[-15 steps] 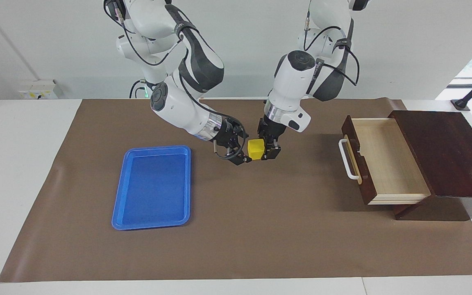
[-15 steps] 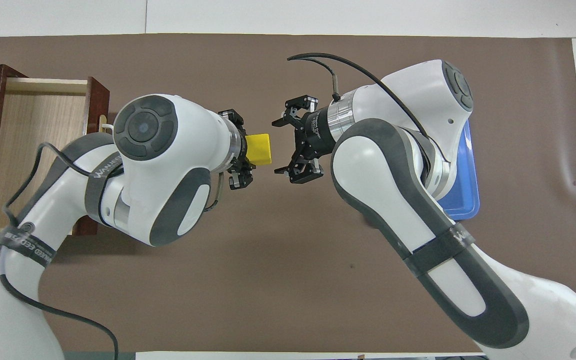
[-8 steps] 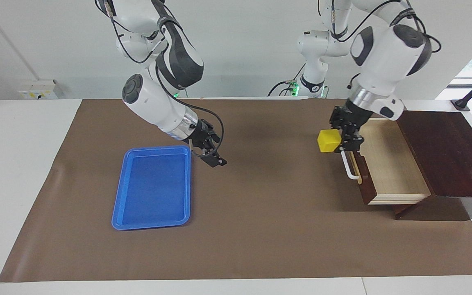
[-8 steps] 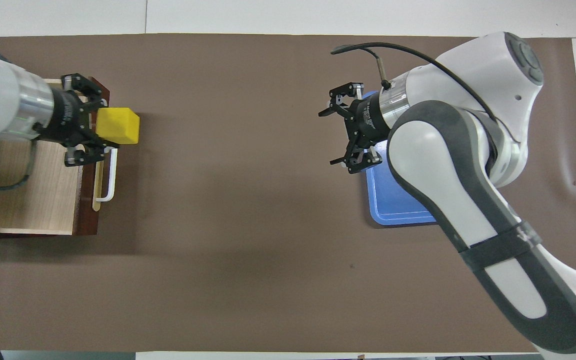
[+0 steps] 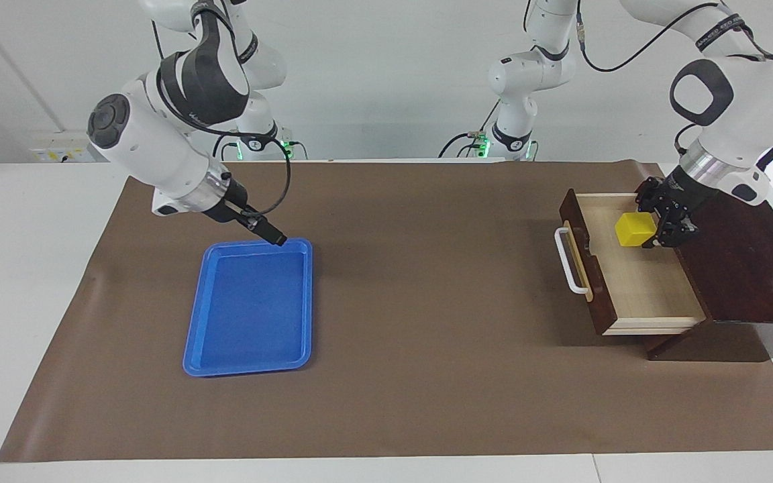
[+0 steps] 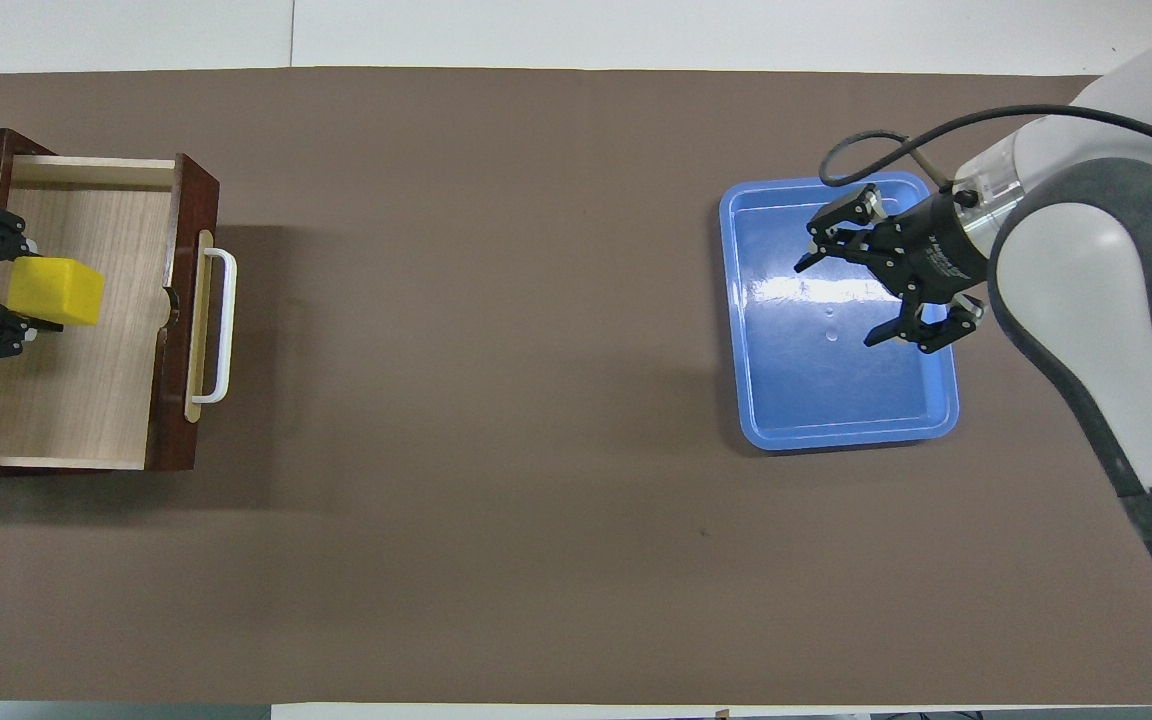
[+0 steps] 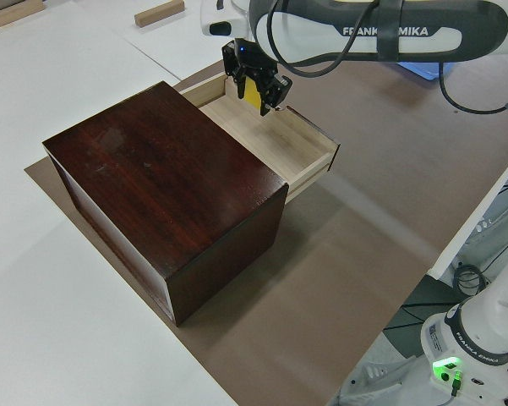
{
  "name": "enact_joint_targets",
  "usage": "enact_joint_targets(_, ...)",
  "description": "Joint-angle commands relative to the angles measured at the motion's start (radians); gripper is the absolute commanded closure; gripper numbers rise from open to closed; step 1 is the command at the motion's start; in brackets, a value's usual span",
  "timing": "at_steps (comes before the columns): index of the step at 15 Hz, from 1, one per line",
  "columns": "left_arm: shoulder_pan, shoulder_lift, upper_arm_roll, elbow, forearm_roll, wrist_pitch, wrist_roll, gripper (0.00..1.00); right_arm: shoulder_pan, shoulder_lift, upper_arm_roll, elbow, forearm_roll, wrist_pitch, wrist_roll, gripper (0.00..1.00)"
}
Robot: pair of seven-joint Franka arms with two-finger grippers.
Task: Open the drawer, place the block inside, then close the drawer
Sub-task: 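Push the drawer shut with the left gripper while the right gripper retracts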
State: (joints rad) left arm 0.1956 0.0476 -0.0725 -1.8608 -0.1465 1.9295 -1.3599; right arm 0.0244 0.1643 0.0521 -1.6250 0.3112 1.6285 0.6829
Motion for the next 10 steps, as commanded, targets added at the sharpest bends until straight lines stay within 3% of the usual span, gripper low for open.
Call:
enact_joint_targets(1, 0.005, -0.032, -0.013, -0.130, 0.005, 0.100, 0.002, 1.00, -0.038, -0.063, 0.012, -0.016, -0.121, -0.042, -0.239, 0.00)
enact_joint_targets(3, 0.007, -0.043, -0.013, -0.168, 0.005, 0.106, 0.008, 1.00, -0.057, -0.098, 0.014, -0.022, -0.196, -0.048, -0.411, 0.00)
enact_joint_targets(5, 0.004, -0.058, -0.013, -0.214, 0.005, 0.126, 0.010, 0.88, -0.067, -0.127, 0.014, -0.021, -0.242, -0.050, -0.553, 0.00)
enact_joint_targets(6, 0.002, -0.061, -0.013, -0.227, 0.005, 0.146, 0.010, 0.57, -0.083, -0.138, 0.014, -0.021, -0.244, -0.050, -0.589, 0.00)
enact_joint_targets(7, -0.002, -0.058, -0.013, -0.218, 0.007, 0.143, 0.010, 0.01, -0.089, -0.149, 0.014, -0.019, -0.245, -0.050, -0.623, 0.00)
enact_joint_targets(10, -0.015, -0.041, -0.018, -0.076, 0.057, 0.039, -0.001, 0.00, -0.090, -0.169, 0.014, -0.013, -0.340, -0.047, -0.768, 0.00)
